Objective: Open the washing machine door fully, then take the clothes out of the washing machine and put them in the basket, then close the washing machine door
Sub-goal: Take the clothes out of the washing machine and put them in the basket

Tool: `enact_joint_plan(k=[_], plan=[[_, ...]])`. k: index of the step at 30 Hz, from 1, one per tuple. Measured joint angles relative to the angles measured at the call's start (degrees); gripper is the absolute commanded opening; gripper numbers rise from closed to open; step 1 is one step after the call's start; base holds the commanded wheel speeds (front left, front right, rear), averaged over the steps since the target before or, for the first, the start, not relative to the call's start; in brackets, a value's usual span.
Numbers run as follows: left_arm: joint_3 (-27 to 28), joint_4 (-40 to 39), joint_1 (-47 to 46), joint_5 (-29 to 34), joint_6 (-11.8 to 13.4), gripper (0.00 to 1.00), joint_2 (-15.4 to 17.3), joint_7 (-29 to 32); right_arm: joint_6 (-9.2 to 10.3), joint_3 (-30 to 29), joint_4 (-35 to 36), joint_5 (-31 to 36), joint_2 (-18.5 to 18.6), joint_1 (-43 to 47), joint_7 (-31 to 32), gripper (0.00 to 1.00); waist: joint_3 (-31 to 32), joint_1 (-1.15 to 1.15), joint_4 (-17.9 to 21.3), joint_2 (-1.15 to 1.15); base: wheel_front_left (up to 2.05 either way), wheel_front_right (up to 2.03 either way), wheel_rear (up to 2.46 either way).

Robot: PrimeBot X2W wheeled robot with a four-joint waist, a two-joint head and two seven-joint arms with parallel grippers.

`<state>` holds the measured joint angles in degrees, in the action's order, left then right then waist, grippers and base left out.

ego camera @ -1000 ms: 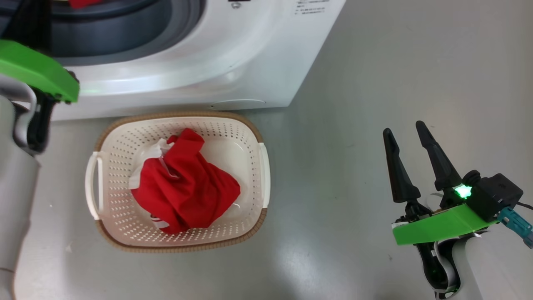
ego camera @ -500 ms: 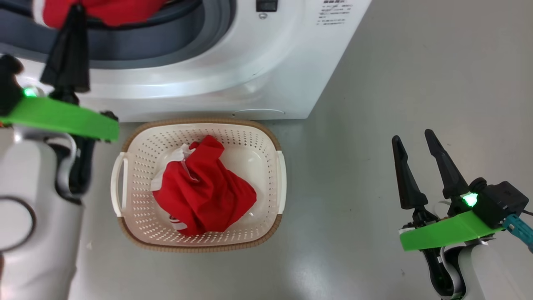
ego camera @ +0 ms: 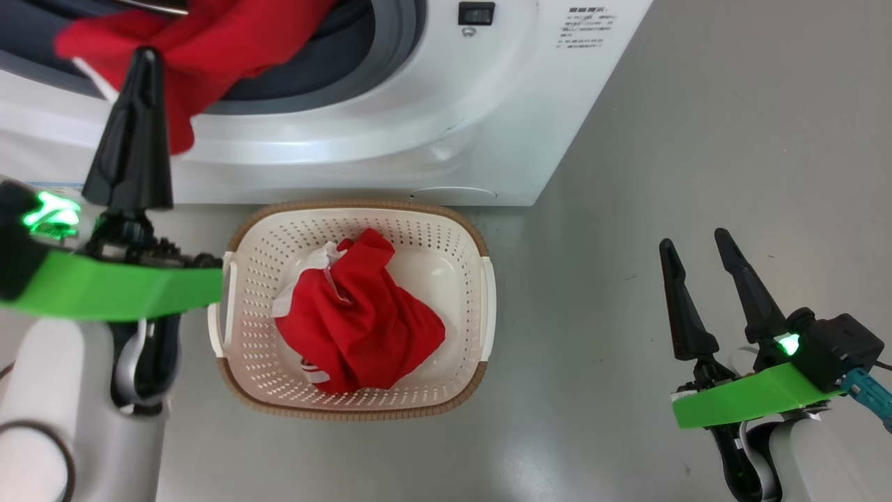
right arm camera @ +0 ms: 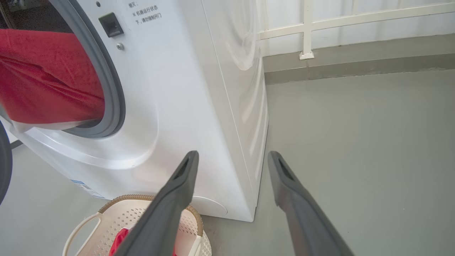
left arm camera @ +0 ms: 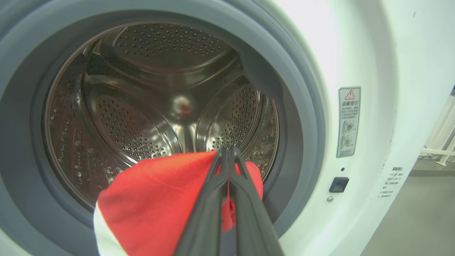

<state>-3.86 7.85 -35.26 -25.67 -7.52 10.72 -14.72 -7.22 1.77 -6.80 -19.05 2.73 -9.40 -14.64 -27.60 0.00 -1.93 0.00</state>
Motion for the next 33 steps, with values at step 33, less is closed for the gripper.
enact_joint_plan(k=[33], plan=[[-4.64,6.05,10.05,0.89,0.0,0.0,-3.0,0.0,0.0,0.51,0.62,0.65,0.03,-1.67,0.0,1.0,-4.72,0.0,1.12,0.0,0.0,0.0,0.0]])
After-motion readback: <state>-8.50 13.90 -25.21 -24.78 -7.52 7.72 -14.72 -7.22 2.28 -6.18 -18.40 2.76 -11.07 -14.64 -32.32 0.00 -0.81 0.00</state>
